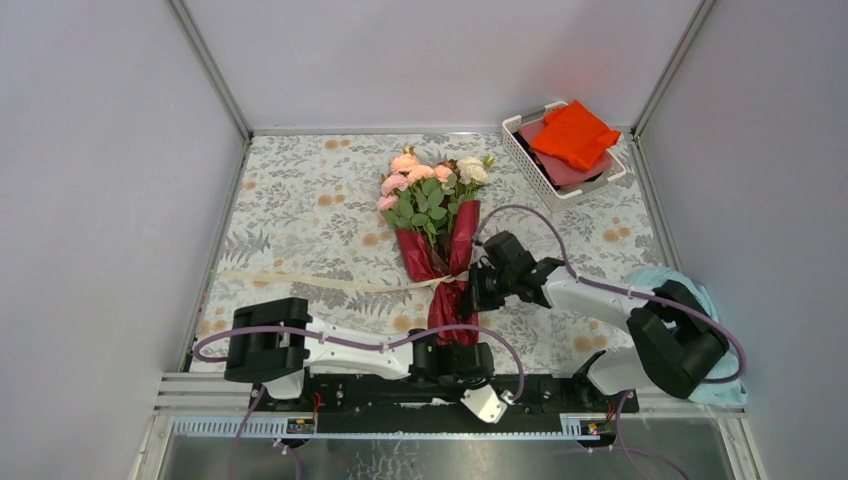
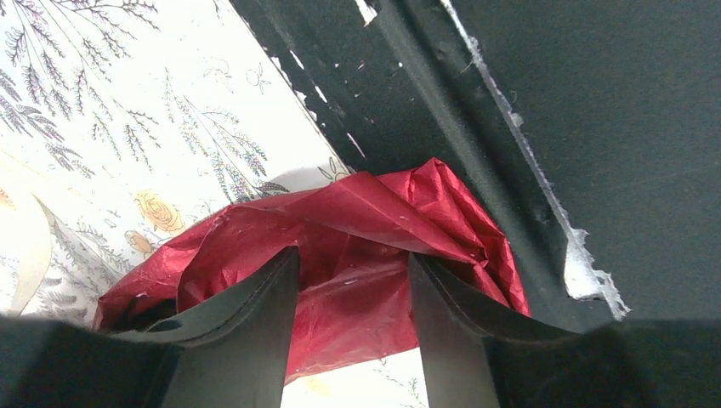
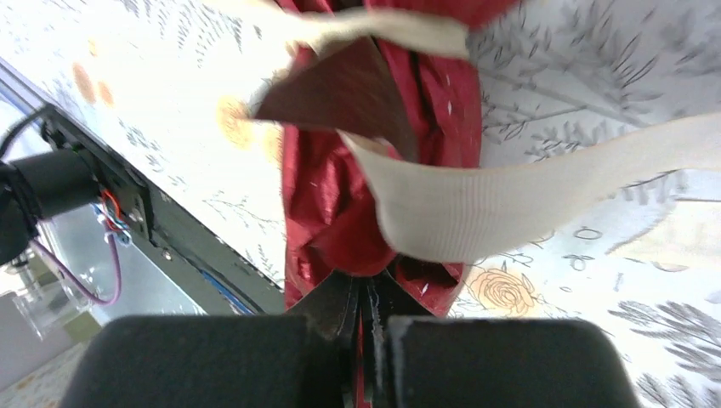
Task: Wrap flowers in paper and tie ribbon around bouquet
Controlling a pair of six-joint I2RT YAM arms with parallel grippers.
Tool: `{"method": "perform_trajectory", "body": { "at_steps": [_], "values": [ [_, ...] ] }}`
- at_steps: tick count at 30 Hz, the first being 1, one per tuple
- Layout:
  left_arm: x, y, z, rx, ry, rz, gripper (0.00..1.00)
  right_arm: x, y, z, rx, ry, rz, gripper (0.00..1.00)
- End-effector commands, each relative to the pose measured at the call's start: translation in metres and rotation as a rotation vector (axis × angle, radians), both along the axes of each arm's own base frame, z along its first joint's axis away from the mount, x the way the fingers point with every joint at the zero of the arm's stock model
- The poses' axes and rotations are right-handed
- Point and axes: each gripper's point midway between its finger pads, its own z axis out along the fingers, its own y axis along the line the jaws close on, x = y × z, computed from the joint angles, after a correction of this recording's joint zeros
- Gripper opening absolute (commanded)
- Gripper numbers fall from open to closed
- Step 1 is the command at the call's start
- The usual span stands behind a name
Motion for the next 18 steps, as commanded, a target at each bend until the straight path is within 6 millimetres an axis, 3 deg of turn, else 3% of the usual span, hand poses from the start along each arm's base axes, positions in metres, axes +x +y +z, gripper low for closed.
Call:
{"method": "perform_trajectory", "body": {
  "at_steps": [1,3,5,6,9,12,15,18],
  "values": [
    [-0.027,0.009,0.008,0.031,0.145,-0.053,0.61,0.043,-0.012,0.061,-0.01,-0.192,-0.067,0.01],
    [-0.011,-0.006,0.04,-0.033,0.181,-0.004,0.67,0.06,-0.033,0.08,-0.049,-0.247,-0.152,0.08],
    [0.001,-0.014,0.066,-0.068,0.24,0.033,0.96,0.079,-0.068,0.093,-0.125,-0.31,-0.285,0.2],
    [0.004,-0.013,0.076,-0.071,0.27,0.04,0.98,0.087,-0.091,0.097,-0.182,-0.342,-0.368,0.33],
    [0.012,-0.01,0.103,-0.105,0.305,0.033,0.99,0.1,-0.158,0.1,-0.346,-0.407,-0.585,0.65],
    [0.028,-0.002,0.124,-0.145,0.323,0.06,0.99,0.104,-0.213,0.091,-0.453,-0.431,-0.764,0.82],
    [0.068,0.018,0.136,-0.206,0.34,0.174,0.99,0.108,-0.248,0.076,-0.451,-0.398,-0.903,0.87],
    [0.125,0.056,0.125,-0.232,0.271,0.383,0.99,0.111,-0.263,0.055,-0.456,-0.341,-0.952,0.87]
  ]
}}
